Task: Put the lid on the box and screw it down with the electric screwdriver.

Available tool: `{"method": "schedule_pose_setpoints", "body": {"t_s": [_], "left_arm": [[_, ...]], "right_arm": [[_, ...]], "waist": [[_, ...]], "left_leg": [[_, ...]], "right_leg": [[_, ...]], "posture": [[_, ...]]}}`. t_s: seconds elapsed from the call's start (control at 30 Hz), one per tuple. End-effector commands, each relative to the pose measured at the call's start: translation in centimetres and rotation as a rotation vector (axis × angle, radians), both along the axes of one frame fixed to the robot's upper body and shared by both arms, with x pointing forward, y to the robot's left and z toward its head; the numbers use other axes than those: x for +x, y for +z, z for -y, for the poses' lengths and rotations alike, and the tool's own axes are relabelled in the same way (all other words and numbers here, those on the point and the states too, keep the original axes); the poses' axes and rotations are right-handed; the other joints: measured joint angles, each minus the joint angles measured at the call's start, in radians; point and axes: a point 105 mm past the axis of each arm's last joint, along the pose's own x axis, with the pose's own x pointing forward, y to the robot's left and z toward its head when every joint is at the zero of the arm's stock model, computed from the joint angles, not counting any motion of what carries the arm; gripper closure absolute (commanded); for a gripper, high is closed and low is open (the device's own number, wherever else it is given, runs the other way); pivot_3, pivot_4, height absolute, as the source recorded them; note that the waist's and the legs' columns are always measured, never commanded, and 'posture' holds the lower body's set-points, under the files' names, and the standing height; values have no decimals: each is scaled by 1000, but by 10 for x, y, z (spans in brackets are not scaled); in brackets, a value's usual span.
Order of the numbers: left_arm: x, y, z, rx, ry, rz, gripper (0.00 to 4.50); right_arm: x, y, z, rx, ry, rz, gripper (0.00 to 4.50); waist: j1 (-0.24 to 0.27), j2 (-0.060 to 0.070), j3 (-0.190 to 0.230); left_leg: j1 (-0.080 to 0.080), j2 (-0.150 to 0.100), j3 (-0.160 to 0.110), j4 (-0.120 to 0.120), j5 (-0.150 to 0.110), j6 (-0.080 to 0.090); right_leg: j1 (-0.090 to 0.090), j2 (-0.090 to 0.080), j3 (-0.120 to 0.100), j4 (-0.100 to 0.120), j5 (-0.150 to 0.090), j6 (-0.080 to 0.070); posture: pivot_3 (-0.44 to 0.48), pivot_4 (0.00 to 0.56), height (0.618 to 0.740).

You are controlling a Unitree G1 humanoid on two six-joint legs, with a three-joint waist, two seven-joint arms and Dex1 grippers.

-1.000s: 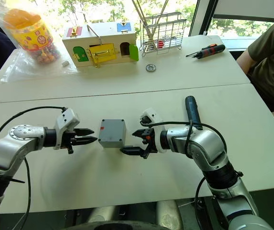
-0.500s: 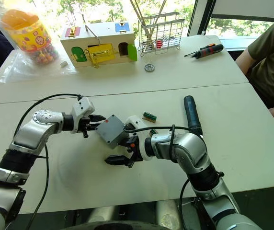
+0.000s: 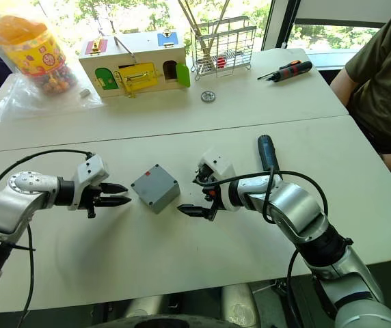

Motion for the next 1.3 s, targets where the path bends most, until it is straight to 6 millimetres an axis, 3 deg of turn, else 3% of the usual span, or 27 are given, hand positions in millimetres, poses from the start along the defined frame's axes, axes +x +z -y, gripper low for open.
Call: {"method": "schedule_pose_setpoints", "body": {"t_s": [0.03,0.4,0.93,1.13,1.23,1.3], "left_arm": [[-4,7,7,-28,3,24,2793],[18,7,23,-58,49,116,2793],[32,6,28,-54,20,142,2793],[29,6,26,-46,9,134,2793],[24,17,13,-32,8,125,2793],[26,35,5,-97,45,125,2793]], "right_arm": [[3,3,-17,29,75,41,19],[-22,-5,-30,61,190,-55,19],[-25,-3,-37,94,123,-75,19],[-27,-2,-35,82,111,-62,19],[-16,18,-16,94,54,18,19],[-15,41,0,131,38,58,19]], "waist": [[1,0,0],[2,0,0],[4,0,0],[3,0,0],[1,0,0],[3,0,0]], "left_leg": [[0,0,0,0,0,0],[0,0,0,1,0,0],[0,-1,0,1,0,0],[0,-1,0,1,0,0],[0,-1,0,1,0,0],[0,-1,0,1,0,0]], "right_leg": [[0,0,0,0,0,0],[0,0,-1,0,0,0],[0,0,-1,0,0,0],[0,0,-1,0,0,0],[0,0,-1,0,0,0],[0,0,-1,0,0,0]], "posture": [[0,150,740],[0,150,740],[0,150,740],[0,150,740],[0,150,740],[0,150,740]]}}
